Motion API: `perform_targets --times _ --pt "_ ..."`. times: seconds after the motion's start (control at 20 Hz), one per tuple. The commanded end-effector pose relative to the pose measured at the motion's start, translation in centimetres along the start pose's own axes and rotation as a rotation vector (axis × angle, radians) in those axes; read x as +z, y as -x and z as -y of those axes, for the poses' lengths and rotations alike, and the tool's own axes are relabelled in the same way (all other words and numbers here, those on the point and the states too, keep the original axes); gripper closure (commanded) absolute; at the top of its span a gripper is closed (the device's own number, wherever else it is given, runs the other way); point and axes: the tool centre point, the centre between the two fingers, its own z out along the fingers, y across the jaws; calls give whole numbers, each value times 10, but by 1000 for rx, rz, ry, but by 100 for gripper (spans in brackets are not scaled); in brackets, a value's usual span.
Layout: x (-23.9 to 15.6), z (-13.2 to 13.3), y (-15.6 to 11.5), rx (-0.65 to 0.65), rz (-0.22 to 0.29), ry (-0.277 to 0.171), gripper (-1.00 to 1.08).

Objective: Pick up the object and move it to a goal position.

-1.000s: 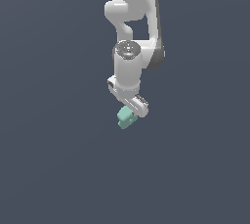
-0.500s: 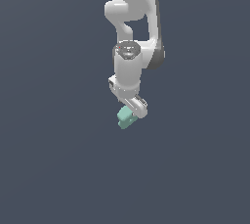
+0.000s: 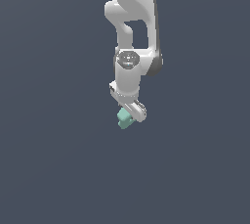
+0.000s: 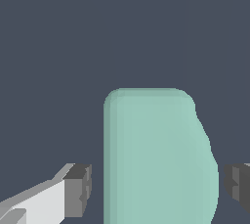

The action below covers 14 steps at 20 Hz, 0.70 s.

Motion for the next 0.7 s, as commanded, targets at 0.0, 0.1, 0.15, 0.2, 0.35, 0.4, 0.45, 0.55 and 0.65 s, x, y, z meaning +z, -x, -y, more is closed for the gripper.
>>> perform_targets --times 0.0,0.1,0.15,0.2,0.35,0.4,0.45,0.55,0.65 --pt "11 0 0 1 0 0 -92" --pt "16 0 0 1 0 0 -92" --pt "18 1 0 1 0 0 -92" --pt "18 1 0 1 0 0 -92" --pt "18 1 0 1 0 0 108" --pt "18 1 0 1 0 0 108" --pt "18 1 0 1 0 0 108" --pt "18 1 0 1 0 0 108" --pt "18 1 0 1 0 0 108"
